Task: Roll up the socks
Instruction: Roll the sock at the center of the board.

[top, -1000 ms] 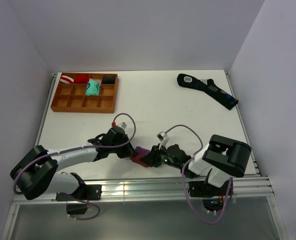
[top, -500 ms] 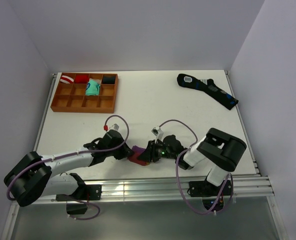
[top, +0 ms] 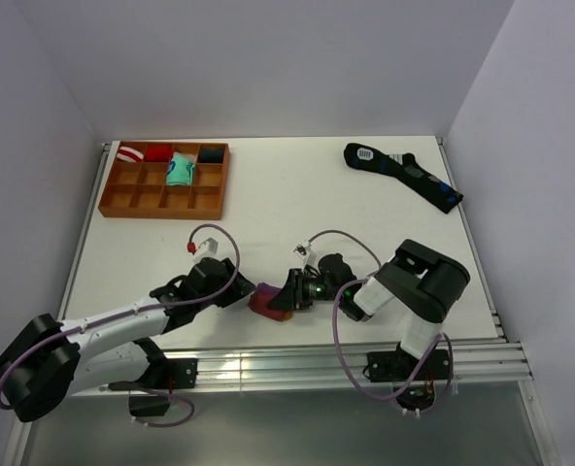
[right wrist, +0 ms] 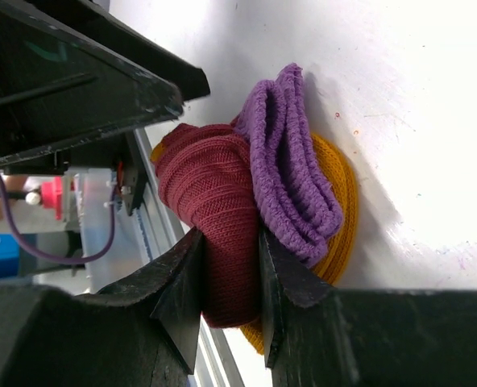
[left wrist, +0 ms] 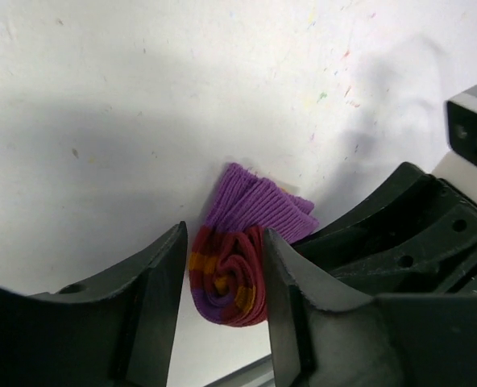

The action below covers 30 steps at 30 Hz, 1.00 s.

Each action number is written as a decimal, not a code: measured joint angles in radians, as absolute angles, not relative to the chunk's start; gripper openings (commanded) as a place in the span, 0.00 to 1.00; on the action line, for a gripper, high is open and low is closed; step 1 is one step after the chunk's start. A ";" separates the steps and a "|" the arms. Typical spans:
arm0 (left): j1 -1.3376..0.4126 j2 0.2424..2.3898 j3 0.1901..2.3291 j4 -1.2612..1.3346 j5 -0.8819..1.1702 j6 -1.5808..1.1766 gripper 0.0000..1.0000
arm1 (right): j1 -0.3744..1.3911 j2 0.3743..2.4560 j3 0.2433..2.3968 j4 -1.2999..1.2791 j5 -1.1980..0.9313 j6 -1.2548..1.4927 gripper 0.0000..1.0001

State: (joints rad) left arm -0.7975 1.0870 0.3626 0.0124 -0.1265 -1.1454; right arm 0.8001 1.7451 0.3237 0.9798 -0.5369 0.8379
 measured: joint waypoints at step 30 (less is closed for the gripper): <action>-0.994 1.059 0.064 0.686 -0.266 -0.919 0.63 | 0.552 1.856 0.546 0.469 -1.057 0.770 0.24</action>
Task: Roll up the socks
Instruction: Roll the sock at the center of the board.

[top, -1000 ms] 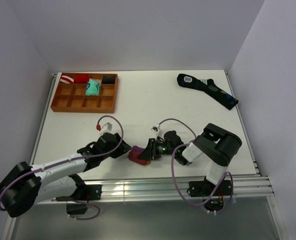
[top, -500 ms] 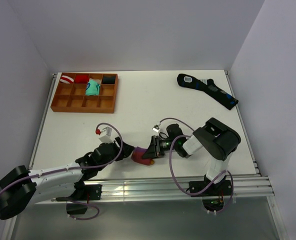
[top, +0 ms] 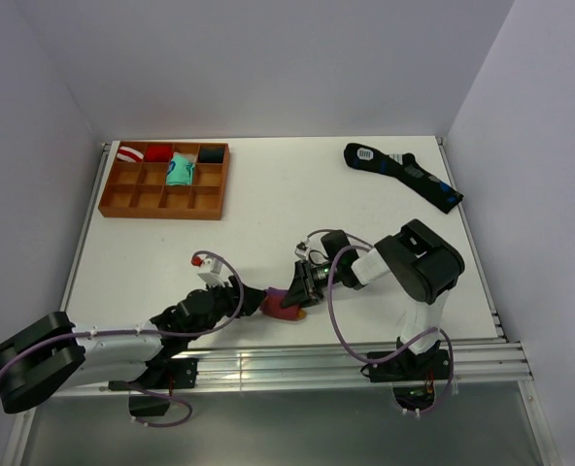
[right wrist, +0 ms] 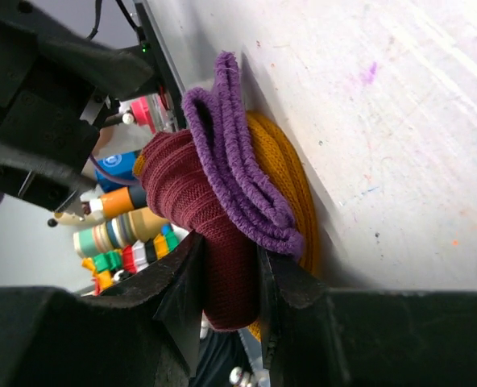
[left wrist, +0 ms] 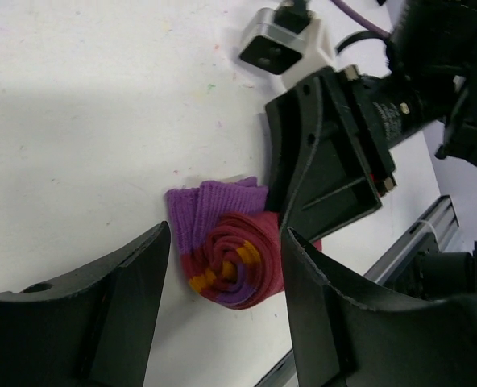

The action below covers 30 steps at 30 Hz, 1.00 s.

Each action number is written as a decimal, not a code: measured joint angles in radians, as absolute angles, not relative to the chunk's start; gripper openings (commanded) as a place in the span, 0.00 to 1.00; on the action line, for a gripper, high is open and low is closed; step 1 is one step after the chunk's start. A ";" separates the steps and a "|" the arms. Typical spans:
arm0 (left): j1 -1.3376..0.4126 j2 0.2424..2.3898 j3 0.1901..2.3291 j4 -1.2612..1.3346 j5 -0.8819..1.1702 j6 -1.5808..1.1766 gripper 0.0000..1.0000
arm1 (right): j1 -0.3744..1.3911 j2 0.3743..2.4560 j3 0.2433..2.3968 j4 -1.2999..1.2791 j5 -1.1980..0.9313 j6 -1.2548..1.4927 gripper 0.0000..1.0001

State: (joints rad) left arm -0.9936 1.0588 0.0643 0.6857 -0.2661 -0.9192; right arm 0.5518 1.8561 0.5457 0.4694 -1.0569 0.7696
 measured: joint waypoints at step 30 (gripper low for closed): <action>-1.025 1.278 0.096 0.878 -0.113 -0.719 0.62 | 0.536 1.906 0.657 0.204 -1.132 0.641 0.23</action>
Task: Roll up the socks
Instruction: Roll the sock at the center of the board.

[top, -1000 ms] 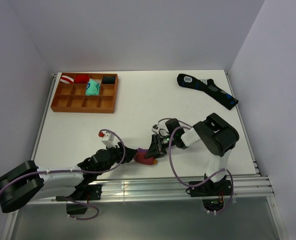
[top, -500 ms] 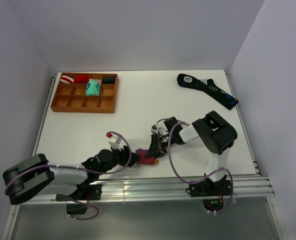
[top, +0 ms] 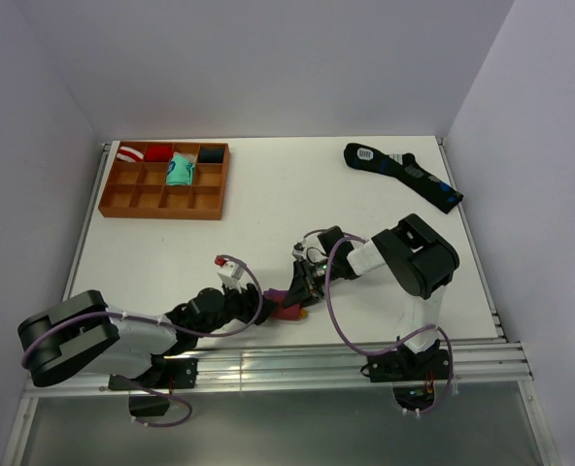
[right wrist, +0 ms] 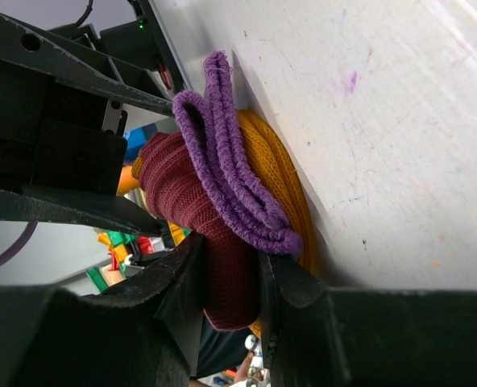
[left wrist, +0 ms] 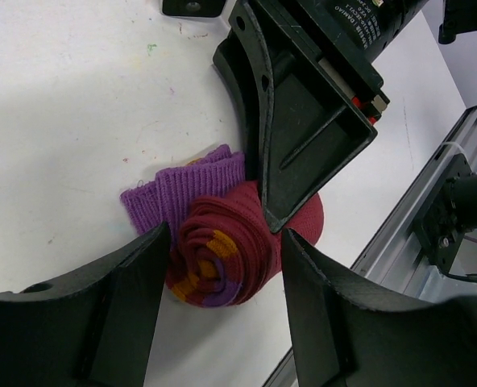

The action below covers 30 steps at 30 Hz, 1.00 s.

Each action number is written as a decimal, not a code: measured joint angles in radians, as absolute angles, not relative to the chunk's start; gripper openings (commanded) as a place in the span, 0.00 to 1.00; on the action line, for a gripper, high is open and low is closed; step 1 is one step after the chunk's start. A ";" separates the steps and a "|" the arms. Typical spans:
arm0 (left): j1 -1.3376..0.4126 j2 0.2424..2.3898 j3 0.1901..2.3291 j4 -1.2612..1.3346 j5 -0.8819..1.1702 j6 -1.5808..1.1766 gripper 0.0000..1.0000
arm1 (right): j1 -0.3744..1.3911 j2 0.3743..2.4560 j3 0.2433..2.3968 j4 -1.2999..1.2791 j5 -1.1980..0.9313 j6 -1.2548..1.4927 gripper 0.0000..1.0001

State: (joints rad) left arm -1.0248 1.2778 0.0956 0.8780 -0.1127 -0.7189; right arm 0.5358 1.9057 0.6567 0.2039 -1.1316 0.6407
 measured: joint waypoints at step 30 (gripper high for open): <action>-1.036 1.413 0.305 0.670 -0.144 -0.781 0.00 | 0.530 1.746 0.553 0.239 -0.993 0.706 0.54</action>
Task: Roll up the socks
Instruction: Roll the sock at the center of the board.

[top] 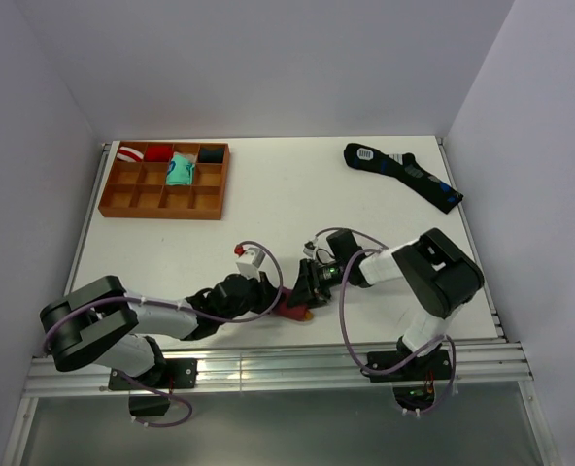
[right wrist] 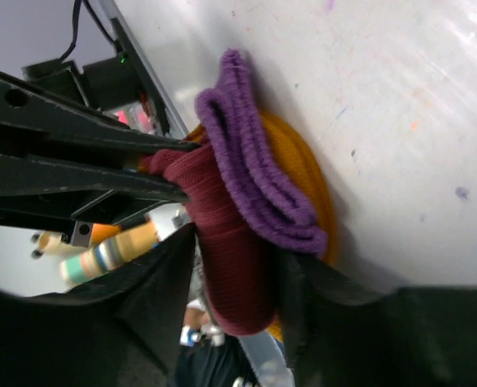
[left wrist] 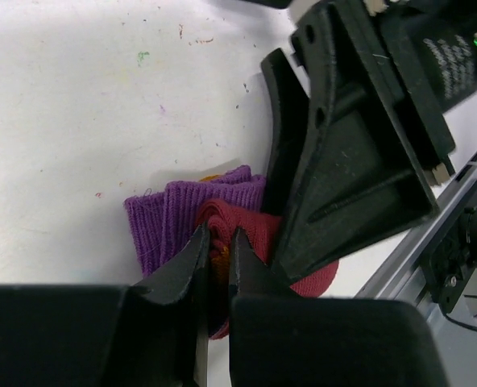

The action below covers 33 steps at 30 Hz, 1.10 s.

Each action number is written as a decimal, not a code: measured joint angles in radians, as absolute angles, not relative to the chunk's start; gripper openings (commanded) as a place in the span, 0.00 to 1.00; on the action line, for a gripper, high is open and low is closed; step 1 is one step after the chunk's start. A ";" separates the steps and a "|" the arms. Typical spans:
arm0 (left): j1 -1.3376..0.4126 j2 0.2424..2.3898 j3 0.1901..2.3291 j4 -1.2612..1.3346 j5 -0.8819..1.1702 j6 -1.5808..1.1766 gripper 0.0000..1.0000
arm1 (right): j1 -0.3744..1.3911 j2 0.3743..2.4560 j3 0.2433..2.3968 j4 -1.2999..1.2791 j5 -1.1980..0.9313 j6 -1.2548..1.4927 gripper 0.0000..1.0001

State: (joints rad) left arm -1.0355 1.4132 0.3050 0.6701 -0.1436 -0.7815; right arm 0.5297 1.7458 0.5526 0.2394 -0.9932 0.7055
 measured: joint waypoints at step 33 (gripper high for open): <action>-0.945 1.460 0.506 0.337 0.002 -0.842 0.00 | 0.793 1.010 0.331 0.184 -0.144 0.555 0.65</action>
State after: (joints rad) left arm -0.9455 1.4601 0.5060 0.3370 0.0025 -0.8421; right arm 0.7933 1.0100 0.3313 0.1841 -0.1444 0.5549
